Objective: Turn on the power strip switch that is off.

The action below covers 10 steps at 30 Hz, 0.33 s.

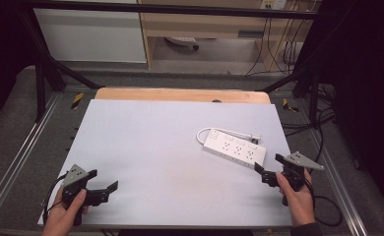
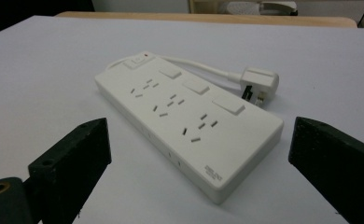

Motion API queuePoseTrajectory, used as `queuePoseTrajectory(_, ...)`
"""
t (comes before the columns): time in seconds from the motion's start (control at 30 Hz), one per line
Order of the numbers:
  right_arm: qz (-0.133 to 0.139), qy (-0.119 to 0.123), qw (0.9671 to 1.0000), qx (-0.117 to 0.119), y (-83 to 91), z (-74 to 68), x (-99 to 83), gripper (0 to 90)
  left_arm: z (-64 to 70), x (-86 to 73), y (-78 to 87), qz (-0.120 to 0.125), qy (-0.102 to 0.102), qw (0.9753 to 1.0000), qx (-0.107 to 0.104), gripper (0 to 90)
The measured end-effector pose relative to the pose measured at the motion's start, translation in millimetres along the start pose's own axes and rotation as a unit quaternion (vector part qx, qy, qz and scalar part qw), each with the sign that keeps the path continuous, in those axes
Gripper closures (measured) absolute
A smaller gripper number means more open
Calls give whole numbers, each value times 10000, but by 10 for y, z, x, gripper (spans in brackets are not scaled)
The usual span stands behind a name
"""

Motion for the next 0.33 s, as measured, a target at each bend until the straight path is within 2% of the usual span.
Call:
queuePoseTrajectory(0.17,-136,166,9997,-105,-10,56,-174,57,5,2,-4,-7,-26,10000,2,65)
queuePoseTrajectory(0.33,-618,331,9974,-174,-124,80,-356,55,7,3,-9,-14,-27,10000,3,65)
Point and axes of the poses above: each handheld gripper's, and its own axes: y roughly backward along the jaws, x roughly out of its top, z roughly to its right, the point moved 10 cm from there along -y, roughly forward along the jaws, and after that the axes turned 7 degrees about -x, right-handed, at the moved point
